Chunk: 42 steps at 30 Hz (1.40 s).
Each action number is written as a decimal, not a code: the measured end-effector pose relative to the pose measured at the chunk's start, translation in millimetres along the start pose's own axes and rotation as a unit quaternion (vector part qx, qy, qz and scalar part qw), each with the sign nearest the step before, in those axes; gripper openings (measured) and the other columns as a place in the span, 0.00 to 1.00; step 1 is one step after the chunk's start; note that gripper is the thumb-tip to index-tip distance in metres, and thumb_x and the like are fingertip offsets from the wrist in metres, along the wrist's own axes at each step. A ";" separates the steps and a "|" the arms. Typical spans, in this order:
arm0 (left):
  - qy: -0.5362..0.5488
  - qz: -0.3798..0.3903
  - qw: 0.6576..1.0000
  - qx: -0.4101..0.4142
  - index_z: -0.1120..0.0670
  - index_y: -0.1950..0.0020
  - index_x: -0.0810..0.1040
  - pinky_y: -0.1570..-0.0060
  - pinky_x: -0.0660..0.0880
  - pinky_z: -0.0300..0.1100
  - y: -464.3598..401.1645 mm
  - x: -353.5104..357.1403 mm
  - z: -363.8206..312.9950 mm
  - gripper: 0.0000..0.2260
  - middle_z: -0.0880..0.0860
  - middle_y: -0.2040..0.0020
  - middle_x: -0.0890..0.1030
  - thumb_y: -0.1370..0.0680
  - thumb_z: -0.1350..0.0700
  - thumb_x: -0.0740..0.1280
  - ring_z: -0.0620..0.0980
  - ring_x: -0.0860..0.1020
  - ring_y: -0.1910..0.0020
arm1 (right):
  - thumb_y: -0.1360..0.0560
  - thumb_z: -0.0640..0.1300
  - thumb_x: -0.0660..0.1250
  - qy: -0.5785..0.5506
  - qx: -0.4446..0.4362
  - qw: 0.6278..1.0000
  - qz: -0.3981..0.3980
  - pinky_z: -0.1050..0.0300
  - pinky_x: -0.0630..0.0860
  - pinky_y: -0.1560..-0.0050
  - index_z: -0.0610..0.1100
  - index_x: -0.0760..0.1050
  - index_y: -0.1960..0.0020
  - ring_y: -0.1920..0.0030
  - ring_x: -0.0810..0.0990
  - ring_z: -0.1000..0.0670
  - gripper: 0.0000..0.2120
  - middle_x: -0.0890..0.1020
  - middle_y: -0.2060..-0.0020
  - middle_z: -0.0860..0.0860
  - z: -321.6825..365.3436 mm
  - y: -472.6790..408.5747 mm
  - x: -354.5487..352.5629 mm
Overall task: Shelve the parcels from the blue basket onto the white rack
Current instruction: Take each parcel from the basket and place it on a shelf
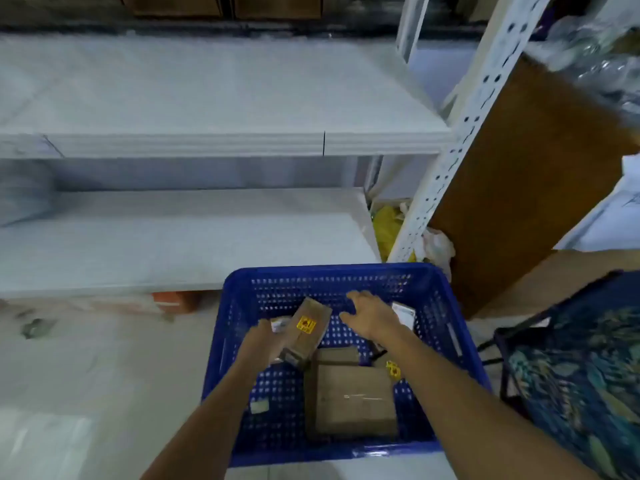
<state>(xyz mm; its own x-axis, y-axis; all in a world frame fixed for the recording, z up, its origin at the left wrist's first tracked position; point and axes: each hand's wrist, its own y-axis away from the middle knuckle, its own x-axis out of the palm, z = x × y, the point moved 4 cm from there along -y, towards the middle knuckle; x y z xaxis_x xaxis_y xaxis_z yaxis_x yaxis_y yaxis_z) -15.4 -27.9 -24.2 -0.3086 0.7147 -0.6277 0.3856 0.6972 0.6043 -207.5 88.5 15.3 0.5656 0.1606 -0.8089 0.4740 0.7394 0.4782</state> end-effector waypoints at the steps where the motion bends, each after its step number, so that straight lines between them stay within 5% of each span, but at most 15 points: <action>1: 0.022 -0.004 1.000 -0.014 0.63 0.35 0.70 0.62 0.68 0.44 -19.9 18.5 12.6 0.19 0.58 0.52 0.75 0.20 0.51 0.61 0.55 0.75 0.59 | 0.20 0.57 0.59 -0.008 0.001 1.000 -0.008 0.45 0.68 0.31 0.44 0.59 0.23 0.29 0.66 0.41 0.30 0.65 0.26 0.43 -7.8 -18.1 19.8; 5: 0.130 0.000 0.988 -0.080 0.57 0.56 0.72 0.65 0.68 0.42 -102.2 80.1 55.4 0.08 0.53 0.65 0.70 0.20 0.54 0.62 0.52 0.71 0.65 | 0.21 0.55 0.60 -0.020 0.009 1.000 -0.010 0.45 0.69 0.32 0.45 0.62 0.25 0.30 0.68 0.42 0.27 0.68 0.29 0.44 -40.2 -101.0 95.4; 7: 0.193 0.012 0.977 -0.084 0.62 0.42 0.75 0.49 0.75 0.46 -138.2 105.0 70.8 0.15 0.59 0.50 0.79 0.21 0.52 0.63 0.58 0.77 0.49 | 0.21 0.56 0.61 -0.027 0.009 0.999 -0.021 0.45 0.70 0.33 0.45 0.63 0.27 0.31 0.69 0.42 0.27 0.69 0.30 0.44 -48.5 -135.2 123.6; 10: 0.268 0.030 0.953 -0.139 0.63 0.29 0.64 0.43 0.70 0.50 -166.5 129.1 84.6 0.26 0.62 0.31 0.70 0.20 0.48 0.62 0.61 0.71 0.35 | 0.21 0.58 0.59 -0.055 0.009 0.998 -0.029 0.45 0.65 0.29 0.42 0.57 0.23 0.27 0.64 0.40 0.32 0.63 0.25 0.42 -54.0 -177.9 150.8; 14: 0.309 0.076 0.935 -0.157 0.59 0.25 0.58 0.33 0.62 0.55 -179.8 155.0 97.1 0.28 0.61 0.26 0.64 0.20 0.47 0.61 0.61 0.65 0.29 | 0.21 0.59 0.58 -0.120 0.049 0.991 0.021 0.46 0.62 0.27 0.42 0.48 0.21 0.24 0.60 0.40 0.38 0.57 0.22 0.43 -56.1 -209.3 182.0; 17: 0.394 0.098 0.897 -0.172 0.57 0.26 0.61 0.32 0.65 0.54 -181.7 166.6 107.1 0.31 0.60 0.33 0.71 0.23 0.42 0.64 0.60 0.71 0.35 | 0.24 0.61 0.62 -0.160 0.065 0.985 0.025 0.50 0.71 0.37 0.40 0.63 0.27 0.33 0.71 0.41 0.34 0.69 0.31 0.43 -58.0 -215.5 195.7; 20: 0.438 0.084 0.878 -0.171 0.60 0.27 0.61 0.33 0.67 0.58 -166.7 157.0 109.5 0.35 0.63 0.33 0.72 0.25 0.39 0.65 0.63 0.72 0.35 | 0.25 0.54 0.67 -0.239 0.057 0.969 -0.034 0.55 0.73 0.52 0.42 0.76 0.45 0.45 0.77 0.46 0.17 0.76 0.45 0.46 -58.5 -199.7 182.6; 24: 0.458 0.096 0.867 -0.173 0.59 0.26 0.62 0.34 0.65 0.65 -112.7 109.1 80.4 0.37 0.64 0.31 0.70 0.27 0.37 0.66 0.66 0.70 0.34 | 0.28 0.46 0.74 -0.416 0.071 0.905 -0.049 0.53 0.76 0.46 0.45 0.79 0.40 0.48 0.78 0.50 0.18 0.80 0.45 0.49 -47.4 -148.3 122.2; 28: 0.502 0.111 0.848 -0.133 0.56 0.28 0.64 0.37 0.70 0.62 -46.1 32.6 25.3 0.38 0.61 0.33 0.71 0.30 0.36 0.69 0.64 0.72 0.36 | 0.27 0.40 0.73 -0.513 0.061 0.855 -0.045 0.57 0.78 0.57 0.45 0.76 0.39 0.56 0.79 0.54 0.17 0.79 0.49 0.49 -14.4 -77.6 32.5; 32: 0.501 0.100 0.845 -0.159 0.55 0.35 0.71 0.53 0.79 0.49 37.8 -62.7 -43.9 0.43 0.57 0.40 0.75 0.43 0.34 0.77 0.55 0.77 0.45 | 0.26 0.45 0.72 -0.508 0.047 0.859 -0.053 0.55 0.77 0.59 0.45 0.75 0.39 0.58 0.78 0.54 0.17 0.79 0.54 0.49 27.0 2.9 -76.8; 34: 0.468 0.102 0.866 -0.145 0.56 0.46 0.76 0.56 0.78 0.43 85.9 -116.6 -87.5 0.34 0.56 0.49 0.78 0.40 0.33 0.75 0.52 0.78 0.51 | 0.25 0.48 0.71 -0.497 0.044 0.866 -0.031 0.59 0.74 0.62 0.47 0.72 0.40 0.57 0.77 0.55 0.16 0.78 0.55 0.52 51.2 44.7 -135.8; 37: 0.422 0.110 0.892 -0.116 0.53 0.62 0.73 0.55 0.72 0.42 160.7 -199.8 -151.8 0.23 0.55 0.60 0.74 0.35 0.35 0.73 0.51 0.74 0.58 | 0.27 0.57 0.70 -0.471 0.051 0.880 0.014 0.55 0.76 0.50 0.48 0.73 0.43 0.51 0.78 0.50 0.18 0.80 0.49 0.48 86.9 107.3 -223.0; 42: 0.352 0.116 0.926 -0.077 0.55 0.47 0.76 0.54 0.75 0.46 276.7 -335.3 -250.4 0.32 0.59 0.44 0.75 0.41 0.35 0.76 0.55 0.75 0.47 | 0.31 0.62 0.72 -0.470 0.053 0.880 0.032 0.49 0.74 0.36 0.47 0.75 0.47 0.44 0.79 0.46 0.22 0.81 0.47 0.46 140.0 202.4 -374.1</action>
<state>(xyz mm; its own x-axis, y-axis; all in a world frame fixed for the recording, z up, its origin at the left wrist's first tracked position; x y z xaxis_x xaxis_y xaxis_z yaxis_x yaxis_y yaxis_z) -23.0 -60.6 476.4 -0.7436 0.6680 -0.0301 0.4012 0.4817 0.7791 -228.7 86.5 462.5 0.8784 -0.4497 -0.1622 0.4530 0.6748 0.5826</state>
